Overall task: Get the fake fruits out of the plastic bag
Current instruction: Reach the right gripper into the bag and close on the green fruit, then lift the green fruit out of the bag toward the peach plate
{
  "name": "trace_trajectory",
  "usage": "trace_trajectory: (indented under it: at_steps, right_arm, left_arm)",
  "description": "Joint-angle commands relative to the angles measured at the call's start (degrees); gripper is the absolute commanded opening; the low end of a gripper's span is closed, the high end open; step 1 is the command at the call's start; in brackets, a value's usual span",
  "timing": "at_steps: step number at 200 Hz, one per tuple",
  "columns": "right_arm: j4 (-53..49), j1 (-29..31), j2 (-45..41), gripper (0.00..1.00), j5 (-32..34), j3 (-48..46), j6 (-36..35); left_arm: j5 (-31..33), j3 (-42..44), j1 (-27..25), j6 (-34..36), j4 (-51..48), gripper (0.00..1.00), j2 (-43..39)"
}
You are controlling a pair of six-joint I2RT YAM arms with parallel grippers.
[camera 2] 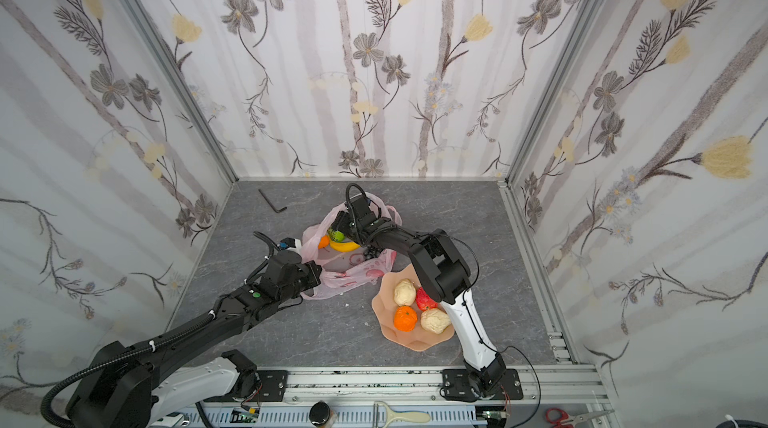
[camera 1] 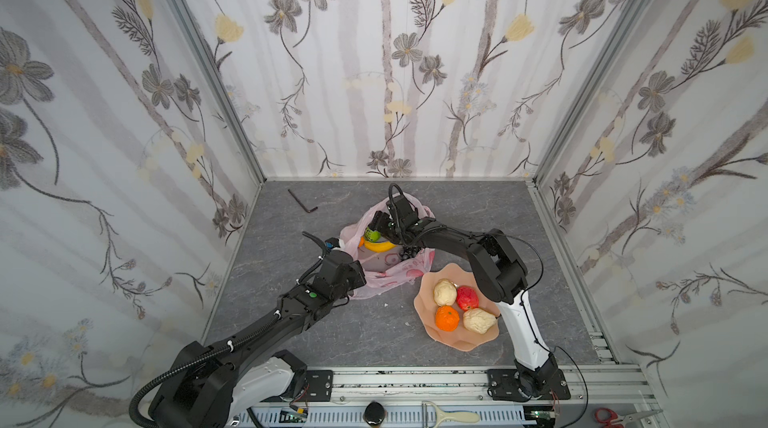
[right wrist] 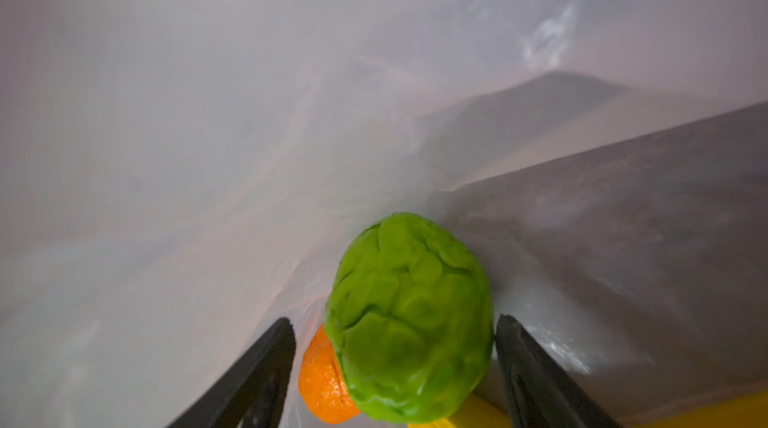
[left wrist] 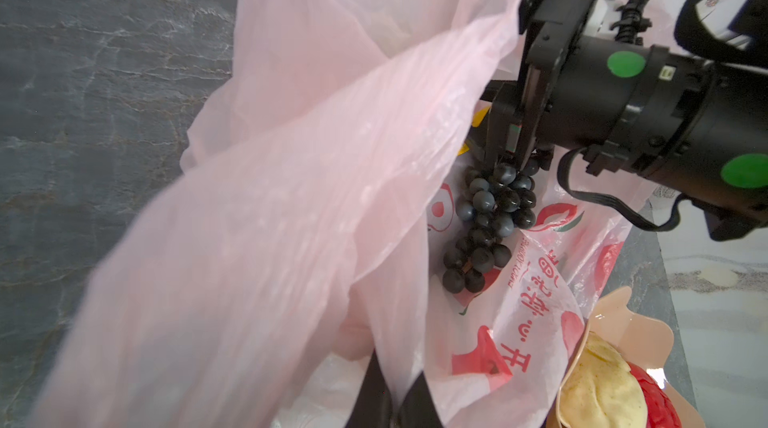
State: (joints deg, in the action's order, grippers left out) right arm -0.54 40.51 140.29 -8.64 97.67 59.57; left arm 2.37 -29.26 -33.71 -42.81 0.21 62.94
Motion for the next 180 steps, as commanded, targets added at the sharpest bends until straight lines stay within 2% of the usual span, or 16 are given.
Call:
trace_trajectory:
  at_steps: [1, 111, 153, 180]
  right_arm:
    - [-0.5, 0.1, 1.1, 0.77, -0.1, 1.4, 1.1]
    - [-3.0, 0.5, 6.8, 0.76, -1.7, 7.8, 0.9]
    - [-1.9, 0.6, 6.3, 0.62, -1.9, 7.7, 0.3]
    - [-1.5, 0.7, 4.5, 0.60, -1.0, 7.3, -1.3]
  left_arm:
    - [0.3, -0.6, -0.1, -0.5, 0.7, 0.00, 0.2]
    - [1.0, -0.7, -0.2, -0.2, 0.8, 0.00, 0.3]
    - [1.6, -0.6, -0.2, -0.2, 0.8, 0.00, 0.2]
    - [1.6, -1.0, -0.2, -0.1, 0.8, 0.00, 1.0]
